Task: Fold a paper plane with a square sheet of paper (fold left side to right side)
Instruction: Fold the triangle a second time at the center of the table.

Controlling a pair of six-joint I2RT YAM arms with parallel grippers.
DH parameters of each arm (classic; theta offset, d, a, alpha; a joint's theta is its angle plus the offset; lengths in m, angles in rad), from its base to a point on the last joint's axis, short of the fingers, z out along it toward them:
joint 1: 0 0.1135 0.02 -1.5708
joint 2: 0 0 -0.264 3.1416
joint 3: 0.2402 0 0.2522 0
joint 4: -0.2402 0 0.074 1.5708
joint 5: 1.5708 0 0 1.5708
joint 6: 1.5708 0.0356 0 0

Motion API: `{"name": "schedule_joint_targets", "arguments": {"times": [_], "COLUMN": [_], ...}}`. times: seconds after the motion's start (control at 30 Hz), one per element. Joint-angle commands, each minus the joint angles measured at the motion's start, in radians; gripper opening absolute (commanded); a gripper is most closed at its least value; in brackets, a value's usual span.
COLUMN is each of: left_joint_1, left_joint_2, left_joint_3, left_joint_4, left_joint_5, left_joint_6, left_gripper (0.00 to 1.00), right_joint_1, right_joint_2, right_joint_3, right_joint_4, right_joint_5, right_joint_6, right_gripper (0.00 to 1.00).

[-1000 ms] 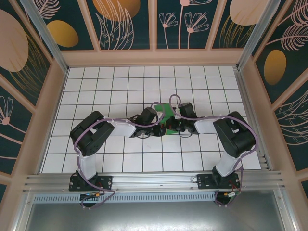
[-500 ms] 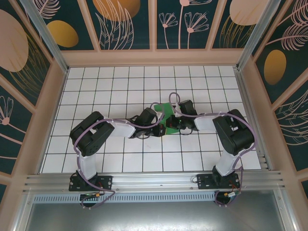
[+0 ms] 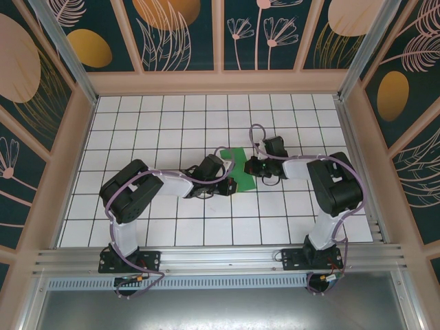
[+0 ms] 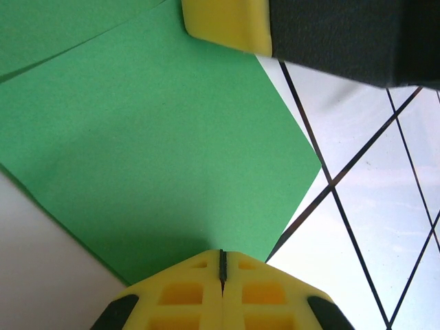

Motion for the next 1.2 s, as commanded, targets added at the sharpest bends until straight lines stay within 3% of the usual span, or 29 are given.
{"name": "schedule_joint_targets", "arguments": {"times": [0.0, 0.27, 0.53, 0.73, 1.17], "left_joint_1": [-0.002, -0.002, -0.002, -0.002, 0.000], "left_joint_2": [0.017, 0.006, 0.000, -0.007, -0.094], "left_joint_3": [-0.048, -0.046, -0.036, -0.022, 0.046], "left_joint_4": [-0.151, -0.134, -0.127, -0.128, -0.161], "left_joint_5": [-0.040, -0.038, -0.040, -0.036, 0.039], "left_joint_6": [-0.010, -0.019, -0.016, -0.016, -0.022], "left_gripper": [0.00, 0.00, 0.00, 0.00, 0.04], "right_joint_1": [-0.050, -0.077, 0.016, 0.066, 0.067], "right_joint_2": [0.036, -0.018, -0.146, -0.066, 0.028], "right_joint_3": [0.046, 0.072, -0.044, -0.047, -0.005], "right_joint_4": [-0.023, -0.033, -0.003, 0.050, -0.079], "right_joint_5": [0.066, 0.054, 0.003, -0.032, 0.014], "right_joint_6": [-0.038, -0.037, 0.018, 0.067, 0.052], "right_gripper": [0.00, 0.00, 0.00, 0.00, 0.00]}}
